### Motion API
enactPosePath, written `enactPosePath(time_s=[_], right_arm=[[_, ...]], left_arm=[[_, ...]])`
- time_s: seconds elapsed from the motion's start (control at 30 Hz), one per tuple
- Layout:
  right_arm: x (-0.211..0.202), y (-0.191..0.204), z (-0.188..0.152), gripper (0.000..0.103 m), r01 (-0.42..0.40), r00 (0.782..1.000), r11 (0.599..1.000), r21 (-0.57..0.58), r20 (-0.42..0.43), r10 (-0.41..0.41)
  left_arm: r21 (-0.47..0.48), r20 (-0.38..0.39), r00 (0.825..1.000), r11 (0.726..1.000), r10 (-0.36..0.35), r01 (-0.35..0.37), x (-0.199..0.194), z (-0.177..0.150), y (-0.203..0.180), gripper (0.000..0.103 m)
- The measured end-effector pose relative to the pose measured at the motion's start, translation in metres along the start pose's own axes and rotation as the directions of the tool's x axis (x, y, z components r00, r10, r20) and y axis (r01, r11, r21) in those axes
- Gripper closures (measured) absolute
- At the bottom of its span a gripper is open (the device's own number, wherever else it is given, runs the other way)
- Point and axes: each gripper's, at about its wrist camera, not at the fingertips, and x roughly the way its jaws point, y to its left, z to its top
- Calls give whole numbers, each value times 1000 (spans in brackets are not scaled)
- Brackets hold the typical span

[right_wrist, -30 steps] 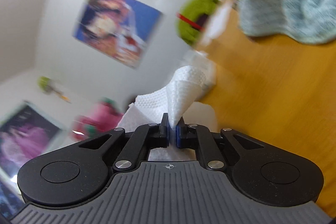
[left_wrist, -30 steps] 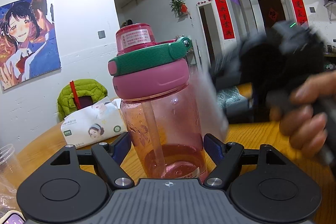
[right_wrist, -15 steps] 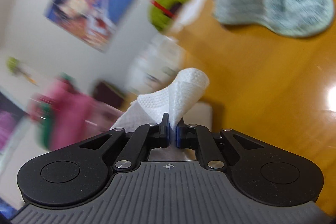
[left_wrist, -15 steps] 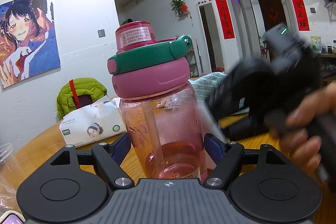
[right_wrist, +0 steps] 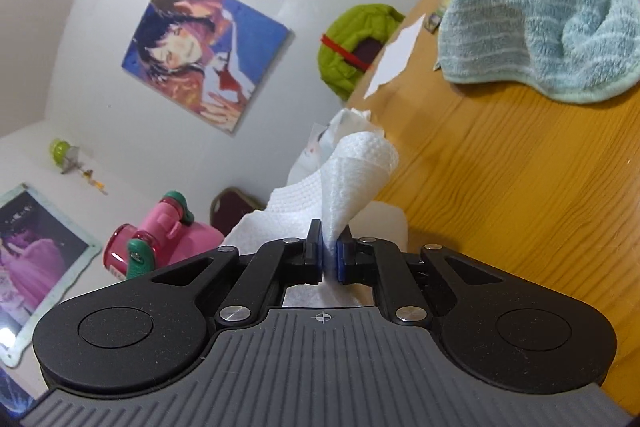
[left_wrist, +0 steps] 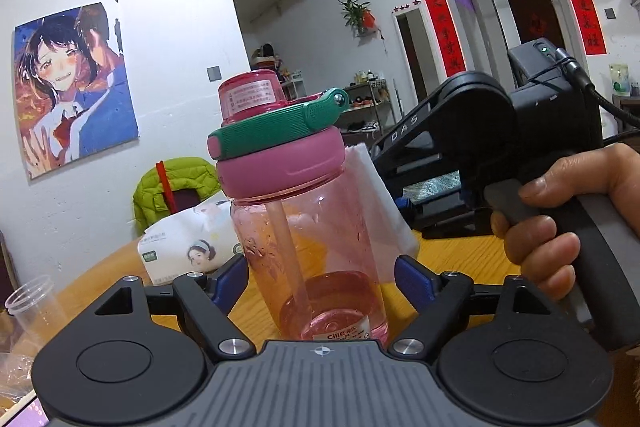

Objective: Clean container
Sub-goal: 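Rub the paper towel across the bottle's side with the right gripper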

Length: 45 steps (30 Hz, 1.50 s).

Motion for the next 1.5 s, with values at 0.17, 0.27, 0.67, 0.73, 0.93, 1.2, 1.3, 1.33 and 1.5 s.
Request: enactPosePath(time_s=[0.17,0.27,0.67,0.73,0.93,1.2,1.3,1.33,1.5], right_arm=[[4,10,-6,92,46,999,997,-57,-21,-48],[1,12,-7,92,73,997,994,-78,-9,-74],[-7,8,-6,91,-61,998,998,-29,20,62],[-14,8,-4,91,-152,986,988,-11,62,152],[5,-4,-8,92,24,998,999,31,-61,-22],[-9,7,-6,92,-93,996,996,-10,4,93],[-13,7,-4,92,-127,992,992,3,21,126],[-7,3,-5,92,-79,997,997,23,-11,79],[17,-7,-11,93,173,973,985,1,-153,-171]], left_arm=[[24,-10,1000,1000,-5,5,3,1,-4,20],[26,-21,1000,1000,-11,11,16,4,2,20],[39,-4,998,997,-60,60,18,-1,13,26],[40,2,997,997,-72,72,16,-2,12,26],[37,10,997,996,-78,78,15,-2,9,25],[30,11,997,997,-72,72,18,-2,12,25],[36,11,998,997,-68,68,19,-1,11,25],[36,11,998,997,-69,68,20,-1,12,25],[27,5,998,998,-60,60,21,-1,14,25]])
